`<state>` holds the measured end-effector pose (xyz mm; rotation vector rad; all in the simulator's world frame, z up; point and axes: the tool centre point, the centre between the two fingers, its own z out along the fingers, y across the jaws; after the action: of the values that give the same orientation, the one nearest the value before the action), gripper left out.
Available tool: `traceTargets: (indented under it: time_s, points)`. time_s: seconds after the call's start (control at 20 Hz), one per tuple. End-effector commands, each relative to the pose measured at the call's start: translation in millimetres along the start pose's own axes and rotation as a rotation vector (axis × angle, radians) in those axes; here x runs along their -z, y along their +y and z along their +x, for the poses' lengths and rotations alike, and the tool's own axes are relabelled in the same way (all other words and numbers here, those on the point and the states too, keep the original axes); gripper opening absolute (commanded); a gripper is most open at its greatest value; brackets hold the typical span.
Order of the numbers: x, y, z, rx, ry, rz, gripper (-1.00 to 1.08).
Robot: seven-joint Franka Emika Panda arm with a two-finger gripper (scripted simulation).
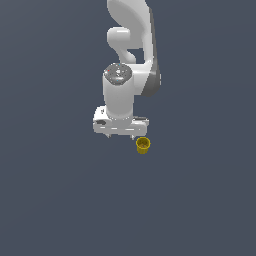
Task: Pick up the object and move it to a goal position.
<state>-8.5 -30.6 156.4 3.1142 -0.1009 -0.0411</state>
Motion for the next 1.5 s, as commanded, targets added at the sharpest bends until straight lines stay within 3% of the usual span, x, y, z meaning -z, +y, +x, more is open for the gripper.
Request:
traceTargets:
  time_s: [0.0,0.85,1.45]
  points:
    - [0,0,0,0.0,0.0,0.0,1.0]
    - [-3,-12,0,0.065,-0.014,0.01,1.0]
    - [-28,-51,-10,0.326,0.004,0.01,1.0]
